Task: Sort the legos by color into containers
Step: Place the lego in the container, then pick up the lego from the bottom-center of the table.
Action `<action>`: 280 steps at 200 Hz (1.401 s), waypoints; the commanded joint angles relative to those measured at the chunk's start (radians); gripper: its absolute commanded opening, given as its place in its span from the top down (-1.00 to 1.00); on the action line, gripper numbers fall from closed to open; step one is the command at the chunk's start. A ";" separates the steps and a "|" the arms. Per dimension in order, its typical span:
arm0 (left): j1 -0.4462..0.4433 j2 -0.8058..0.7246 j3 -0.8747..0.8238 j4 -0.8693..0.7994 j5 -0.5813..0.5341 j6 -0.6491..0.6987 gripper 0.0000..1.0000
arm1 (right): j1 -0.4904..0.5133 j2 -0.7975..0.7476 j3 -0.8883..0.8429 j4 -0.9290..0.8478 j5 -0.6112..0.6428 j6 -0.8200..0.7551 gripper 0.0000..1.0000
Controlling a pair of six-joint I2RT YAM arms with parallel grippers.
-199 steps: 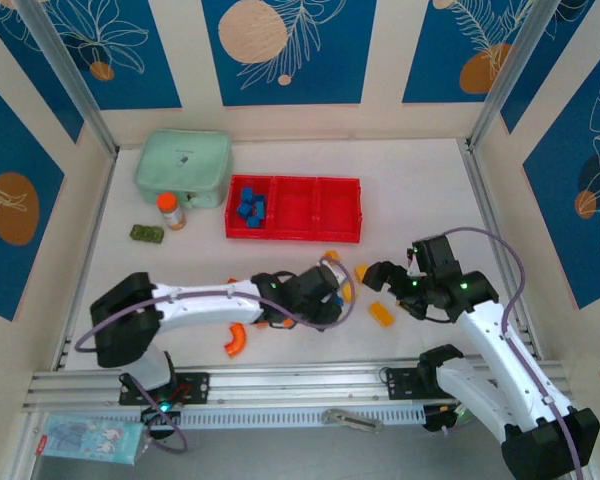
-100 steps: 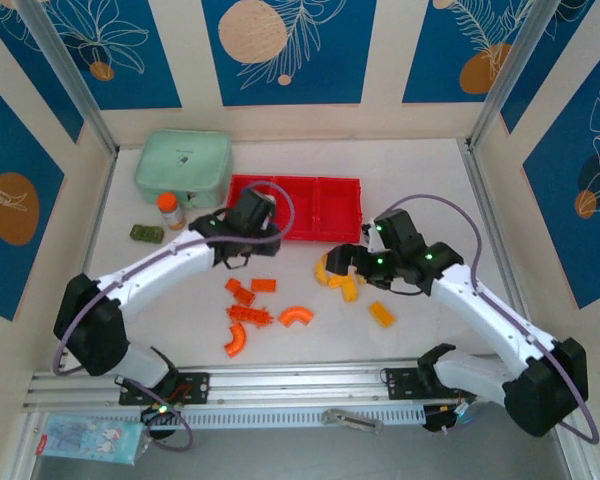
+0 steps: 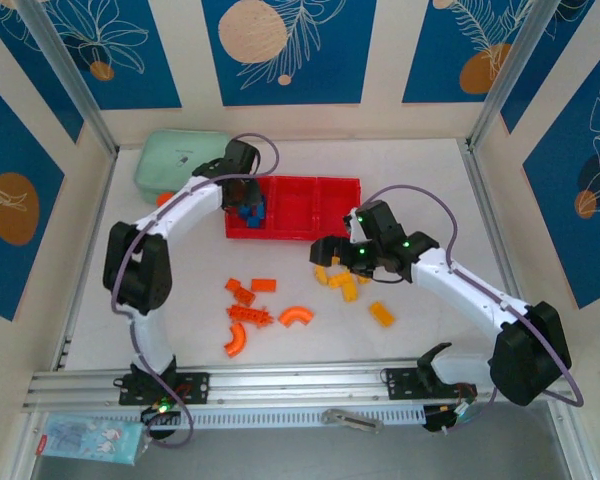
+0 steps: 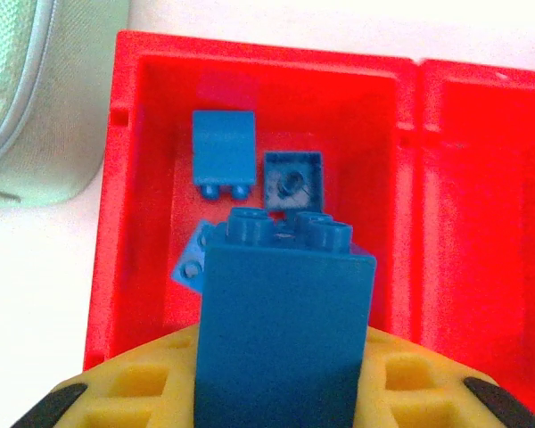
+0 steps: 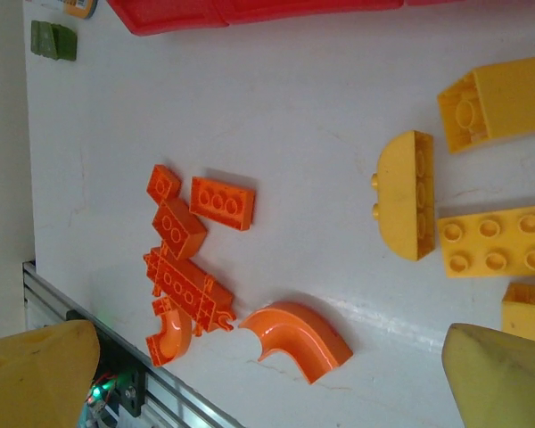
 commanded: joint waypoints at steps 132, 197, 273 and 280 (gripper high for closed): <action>0.008 -0.189 -0.066 -0.049 0.131 0.017 -0.24 | 0.051 -0.016 0.044 -0.134 0.092 -0.107 -0.98; -0.064 -0.496 -0.429 0.003 0.216 -0.022 -0.39 | 0.181 0.048 0.057 -0.226 0.194 -0.175 -0.98; -0.283 -0.806 -0.747 -0.050 0.204 -0.124 -0.77 | 0.368 0.144 0.025 -0.291 0.326 -0.207 -0.84; -0.298 -0.829 -0.768 -0.057 0.205 -0.138 -0.81 | 0.384 0.148 0.014 -0.279 0.316 -0.218 -0.84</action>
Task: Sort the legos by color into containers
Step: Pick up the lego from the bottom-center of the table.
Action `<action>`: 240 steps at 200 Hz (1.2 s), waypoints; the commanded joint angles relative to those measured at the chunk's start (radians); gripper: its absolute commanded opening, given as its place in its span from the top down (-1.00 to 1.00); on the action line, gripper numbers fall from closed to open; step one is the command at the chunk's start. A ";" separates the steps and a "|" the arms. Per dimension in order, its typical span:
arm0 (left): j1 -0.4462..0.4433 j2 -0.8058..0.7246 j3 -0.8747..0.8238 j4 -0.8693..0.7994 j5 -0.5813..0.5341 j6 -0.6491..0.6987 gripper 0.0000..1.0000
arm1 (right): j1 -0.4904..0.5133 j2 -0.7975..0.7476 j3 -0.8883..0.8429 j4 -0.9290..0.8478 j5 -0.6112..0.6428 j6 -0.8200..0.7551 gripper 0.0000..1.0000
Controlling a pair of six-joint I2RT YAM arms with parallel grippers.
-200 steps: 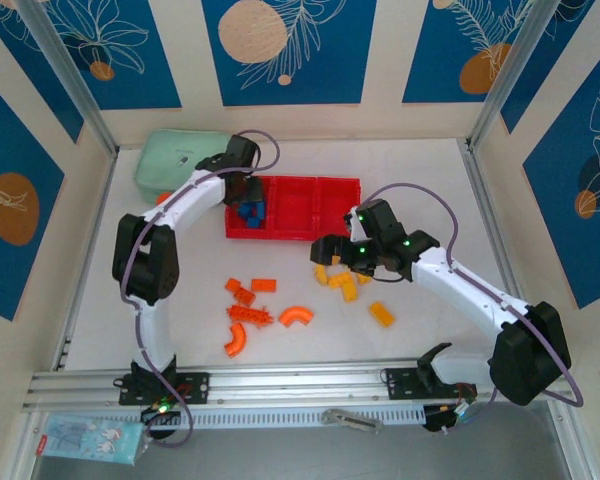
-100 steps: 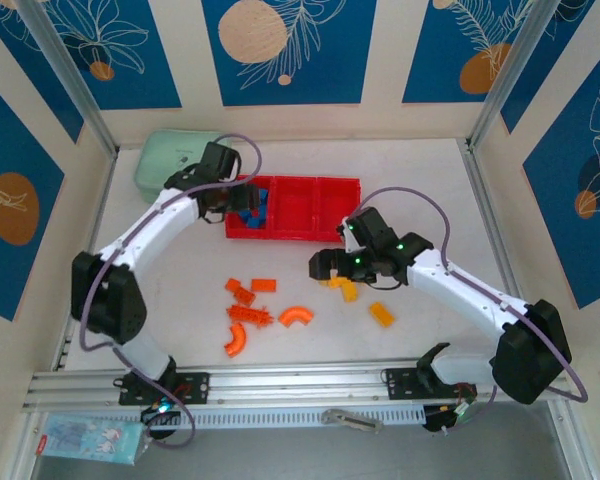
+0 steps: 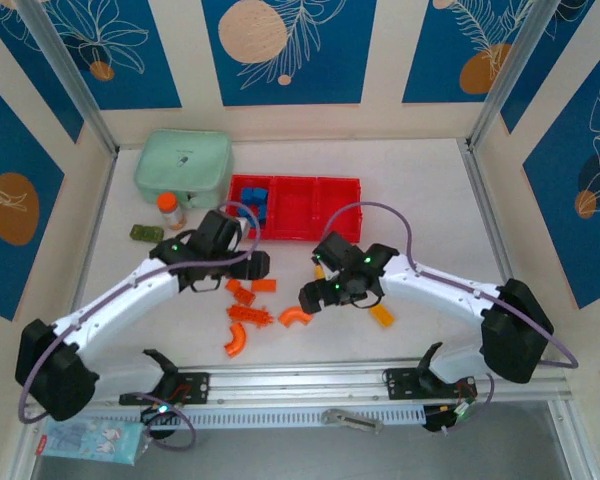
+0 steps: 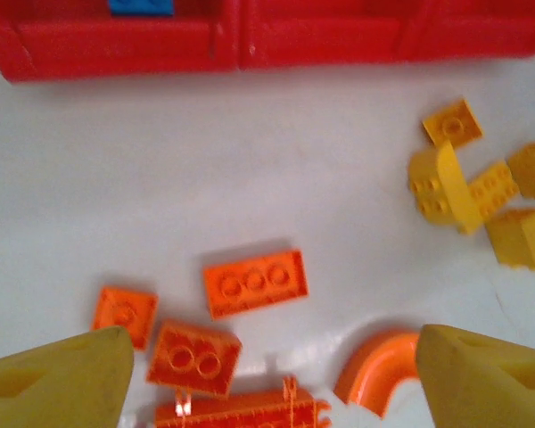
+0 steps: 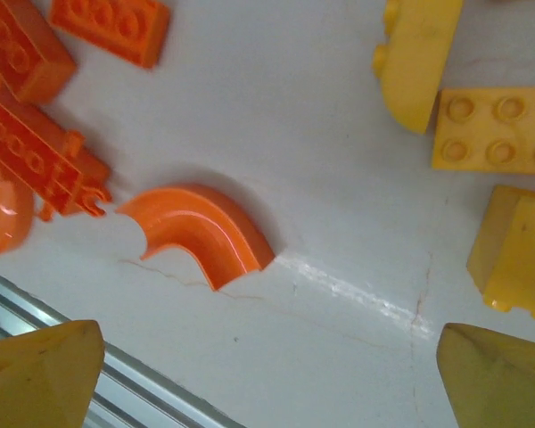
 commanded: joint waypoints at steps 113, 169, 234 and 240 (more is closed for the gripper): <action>-0.075 -0.270 -0.195 -0.034 0.007 -0.183 -0.99 | 0.185 0.260 0.023 0.122 0.112 -0.135 -0.73; -0.076 -0.256 -0.195 -0.032 0.000 -0.193 -0.99 | 0.206 0.294 0.047 0.132 0.202 -0.154 -0.65; -0.076 -0.263 -0.183 -0.055 -0.017 -0.187 -0.99 | 0.228 0.331 0.057 0.151 0.229 -0.179 -0.43; -0.075 -0.263 -0.182 -0.057 -0.018 -0.186 -0.99 | 0.233 0.334 0.057 0.152 0.231 -0.180 -0.41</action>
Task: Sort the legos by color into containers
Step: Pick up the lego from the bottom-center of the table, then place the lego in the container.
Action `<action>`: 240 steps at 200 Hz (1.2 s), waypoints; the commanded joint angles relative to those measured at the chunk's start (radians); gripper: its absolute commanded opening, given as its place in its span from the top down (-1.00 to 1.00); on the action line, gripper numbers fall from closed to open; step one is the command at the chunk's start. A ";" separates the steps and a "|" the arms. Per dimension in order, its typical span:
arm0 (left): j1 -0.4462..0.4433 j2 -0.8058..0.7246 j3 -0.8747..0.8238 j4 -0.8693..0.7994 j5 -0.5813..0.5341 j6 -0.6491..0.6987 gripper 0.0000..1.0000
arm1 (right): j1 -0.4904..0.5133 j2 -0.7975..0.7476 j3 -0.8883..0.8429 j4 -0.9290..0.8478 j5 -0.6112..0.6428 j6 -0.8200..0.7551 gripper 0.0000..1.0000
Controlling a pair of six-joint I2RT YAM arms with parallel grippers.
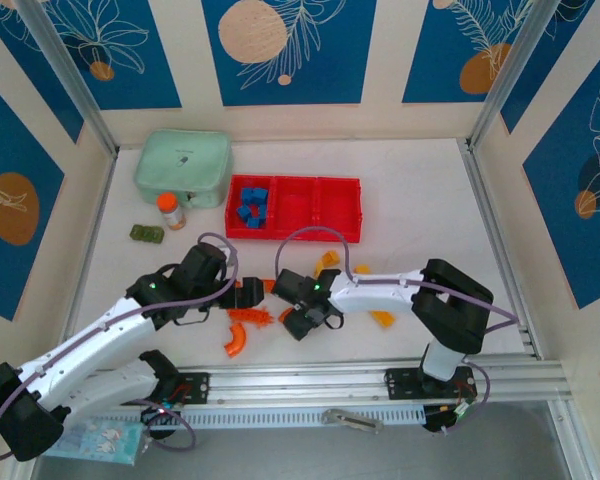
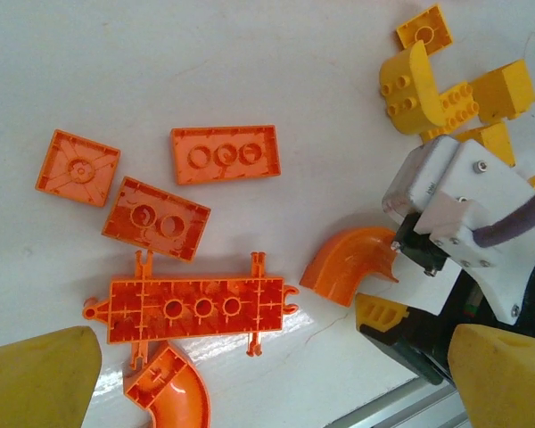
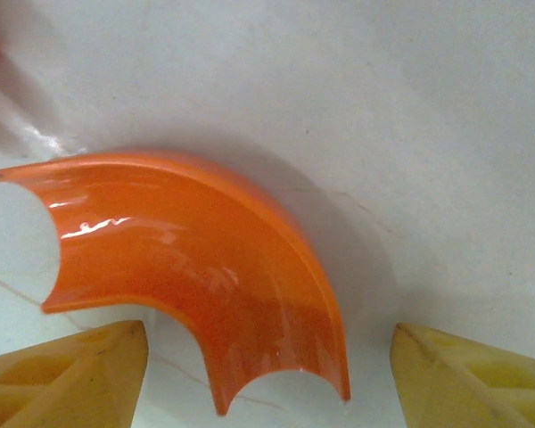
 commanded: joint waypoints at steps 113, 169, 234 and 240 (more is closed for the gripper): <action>-0.006 -0.005 0.018 -0.043 -0.042 -0.004 -0.99 | 0.028 -0.016 0.013 -0.002 0.055 -0.007 0.22; -0.004 -0.012 0.066 -0.064 -0.066 0.005 -0.99 | -0.031 -0.119 0.051 -0.054 0.047 -0.002 0.31; 0.047 0.022 0.209 -0.141 -0.176 0.055 -0.99 | -0.326 -0.068 0.270 -0.067 -0.024 0.029 0.32; 0.056 0.026 0.218 -0.140 -0.182 0.059 -0.99 | -0.350 -0.043 0.299 -0.066 -0.040 0.024 0.32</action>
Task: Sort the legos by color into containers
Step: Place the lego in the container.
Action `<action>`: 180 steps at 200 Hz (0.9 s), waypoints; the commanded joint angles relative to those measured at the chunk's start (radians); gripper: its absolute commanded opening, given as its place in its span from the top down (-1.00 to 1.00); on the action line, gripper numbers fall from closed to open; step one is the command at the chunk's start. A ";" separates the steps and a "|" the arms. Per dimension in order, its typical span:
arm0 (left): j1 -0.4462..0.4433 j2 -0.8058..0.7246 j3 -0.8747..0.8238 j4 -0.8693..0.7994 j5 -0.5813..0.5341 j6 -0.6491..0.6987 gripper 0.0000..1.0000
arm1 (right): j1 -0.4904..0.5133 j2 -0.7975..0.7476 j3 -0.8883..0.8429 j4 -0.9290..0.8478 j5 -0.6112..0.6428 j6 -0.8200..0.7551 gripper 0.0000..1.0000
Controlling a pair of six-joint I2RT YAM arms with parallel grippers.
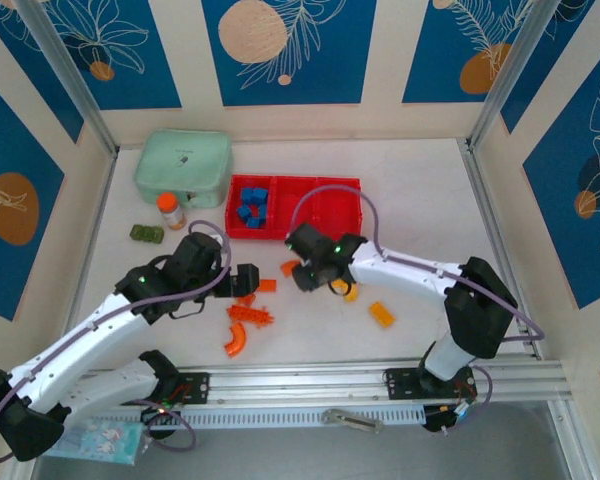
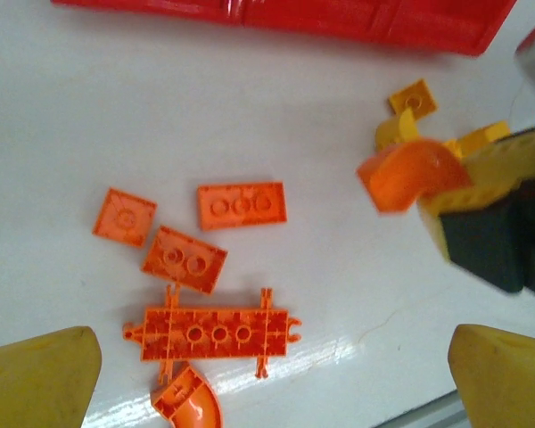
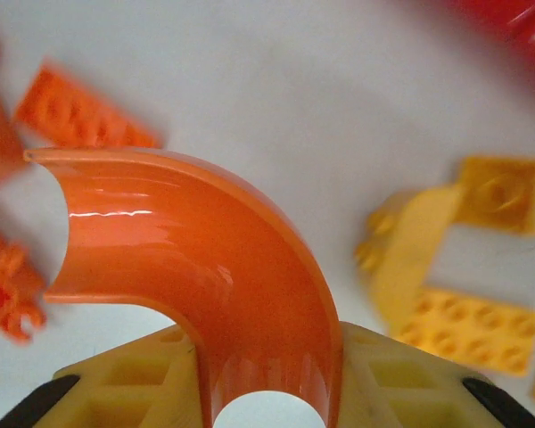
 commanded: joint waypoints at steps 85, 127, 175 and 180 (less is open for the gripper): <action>0.158 0.083 0.088 0.028 -0.010 0.057 -0.99 | -0.228 0.474 0.589 -0.085 0.001 -0.031 0.27; 0.178 0.097 0.085 0.047 0.020 0.057 -0.99 | -0.233 0.534 0.695 -0.137 0.002 -0.047 -0.23; 0.181 0.064 0.076 0.034 0.054 0.057 -0.99 | -0.204 0.388 0.554 -0.090 -0.051 -0.043 -0.35; 0.181 0.059 0.072 0.031 0.058 0.057 -0.99 | -0.200 0.369 0.531 -0.083 -0.064 -0.038 -0.35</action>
